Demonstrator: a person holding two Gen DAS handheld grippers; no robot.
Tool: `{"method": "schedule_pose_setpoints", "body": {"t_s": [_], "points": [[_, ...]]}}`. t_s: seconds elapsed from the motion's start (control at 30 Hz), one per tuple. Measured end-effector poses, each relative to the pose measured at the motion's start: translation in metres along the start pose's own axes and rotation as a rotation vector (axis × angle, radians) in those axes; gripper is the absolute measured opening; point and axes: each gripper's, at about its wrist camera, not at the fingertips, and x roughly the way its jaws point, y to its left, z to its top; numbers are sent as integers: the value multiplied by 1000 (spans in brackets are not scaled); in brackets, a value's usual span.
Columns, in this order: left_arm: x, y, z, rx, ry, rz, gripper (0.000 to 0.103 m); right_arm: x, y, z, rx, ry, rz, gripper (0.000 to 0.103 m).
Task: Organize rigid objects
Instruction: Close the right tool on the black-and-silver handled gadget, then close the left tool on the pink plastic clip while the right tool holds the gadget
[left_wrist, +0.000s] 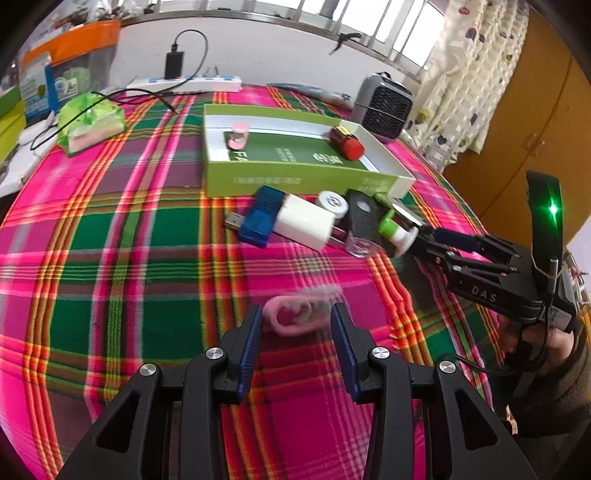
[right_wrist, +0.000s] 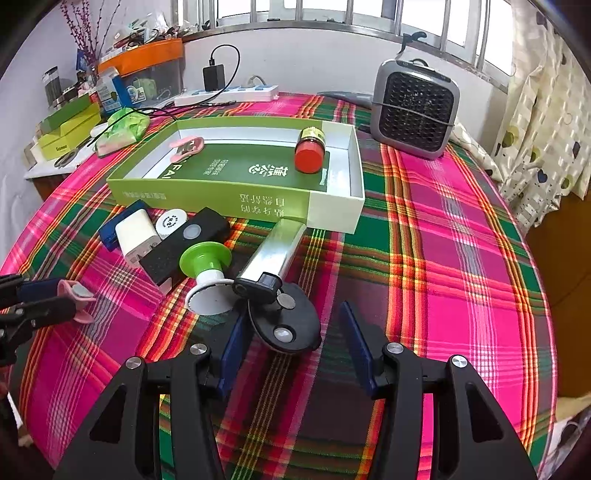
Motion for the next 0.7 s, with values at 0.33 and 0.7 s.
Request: {"method": "schedule_pose_setpoints", "body": {"t_s": [0.33, 0.7], "points": [[0, -13, -8, 32, 23, -26, 37, -8, 4, -2, -20, -28, 22, 27], [-8, -17, -7, 82, -5, -1, 37, -16, -1, -9, -7, -33, 25, 26]]}}
